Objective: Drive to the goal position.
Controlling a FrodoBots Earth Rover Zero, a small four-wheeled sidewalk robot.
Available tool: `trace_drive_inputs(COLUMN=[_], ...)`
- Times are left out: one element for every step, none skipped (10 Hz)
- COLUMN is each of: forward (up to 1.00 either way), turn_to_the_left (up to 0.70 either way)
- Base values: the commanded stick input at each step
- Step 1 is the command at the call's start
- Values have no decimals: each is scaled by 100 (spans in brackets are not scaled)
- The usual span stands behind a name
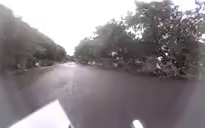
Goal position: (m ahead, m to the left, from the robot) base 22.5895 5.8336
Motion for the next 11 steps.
trace_drive_inputs(forward=[100,100,100,100,100,100,100,100,100,100,100], turn_to_the_left=[0,0,0,0,0,0,0,0,0,0,0])
